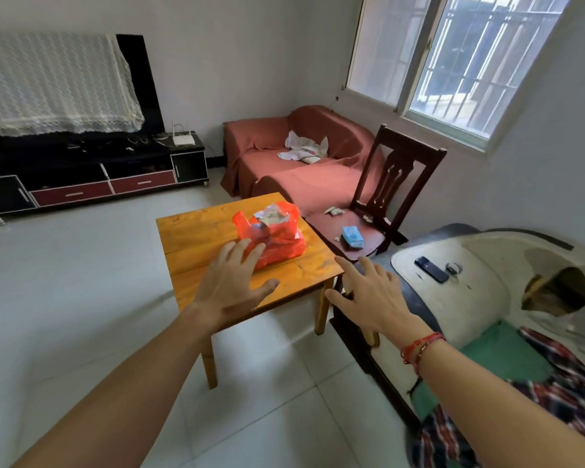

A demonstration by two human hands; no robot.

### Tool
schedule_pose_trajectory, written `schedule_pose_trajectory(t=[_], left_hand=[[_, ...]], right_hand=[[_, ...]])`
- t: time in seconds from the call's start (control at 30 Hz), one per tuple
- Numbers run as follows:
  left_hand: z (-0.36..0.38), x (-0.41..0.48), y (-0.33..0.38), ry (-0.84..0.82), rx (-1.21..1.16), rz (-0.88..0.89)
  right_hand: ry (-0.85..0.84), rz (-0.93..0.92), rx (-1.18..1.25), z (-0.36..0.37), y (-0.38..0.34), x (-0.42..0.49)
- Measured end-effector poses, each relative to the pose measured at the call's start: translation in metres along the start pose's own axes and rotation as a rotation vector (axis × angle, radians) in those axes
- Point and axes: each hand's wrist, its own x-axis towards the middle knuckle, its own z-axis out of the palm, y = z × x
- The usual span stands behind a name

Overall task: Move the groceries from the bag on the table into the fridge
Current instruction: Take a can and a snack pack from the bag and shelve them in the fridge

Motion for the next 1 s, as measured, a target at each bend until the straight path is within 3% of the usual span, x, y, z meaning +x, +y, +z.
schedule_pose_trajectory(t=[0.57,1.0], left_hand=[[0.072,0.201,-0.072,-0.088,-0.06,-0.159],[0.13,0.357,-0.108,-0.228,-0.054,-0.334]], right_hand=[[-0.034,-0.113,-0.017,0.045,0.027,0.261],[-0.166,-0.23,0.01,0.091,0.063,0.468]])
